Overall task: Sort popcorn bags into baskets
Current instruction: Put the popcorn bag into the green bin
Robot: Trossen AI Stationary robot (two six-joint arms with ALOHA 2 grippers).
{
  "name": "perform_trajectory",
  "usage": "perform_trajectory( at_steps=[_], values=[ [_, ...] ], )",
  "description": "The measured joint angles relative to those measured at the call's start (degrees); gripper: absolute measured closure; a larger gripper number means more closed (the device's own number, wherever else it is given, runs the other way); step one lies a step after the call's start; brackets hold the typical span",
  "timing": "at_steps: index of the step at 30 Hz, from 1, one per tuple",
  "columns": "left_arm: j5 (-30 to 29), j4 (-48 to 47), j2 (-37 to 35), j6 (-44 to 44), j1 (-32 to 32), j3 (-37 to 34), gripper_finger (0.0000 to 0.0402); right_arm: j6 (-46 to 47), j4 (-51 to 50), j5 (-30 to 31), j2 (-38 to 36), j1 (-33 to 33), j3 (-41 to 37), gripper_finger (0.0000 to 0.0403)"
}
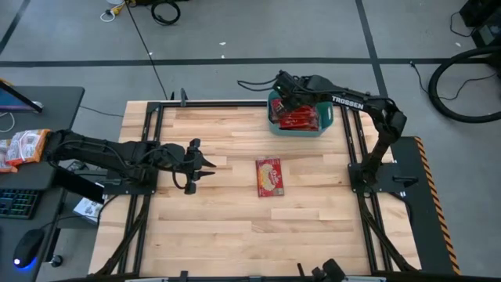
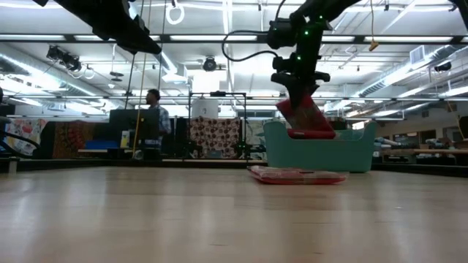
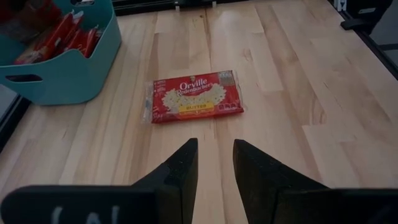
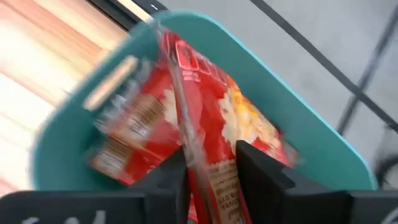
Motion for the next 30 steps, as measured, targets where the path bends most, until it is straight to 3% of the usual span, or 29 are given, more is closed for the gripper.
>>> perform_trajectory(
  at_steps=[10, 19, 30],
  values=[
    [0.01, -0.89, 0.00, -0.02, 0.00, 0.00, 0.0294, -0.45, 5.33, -4.78, 0.10, -0.02, 0.00, 0.0233],
    [0.01, -0.99, 0.01, -0.04, 0.01, 0.00, 0.0294, -2.67, 7.59, -6.54, 0.10, -0.04, 0.00, 0.0233],
    [0.01, -1.06, 0.02, -0.07, 0.01, 0.00, 0.0294, -5.22, 9.25, -12.78, 0.10, 0.60, 0.00, 0.0233]
  ],
)
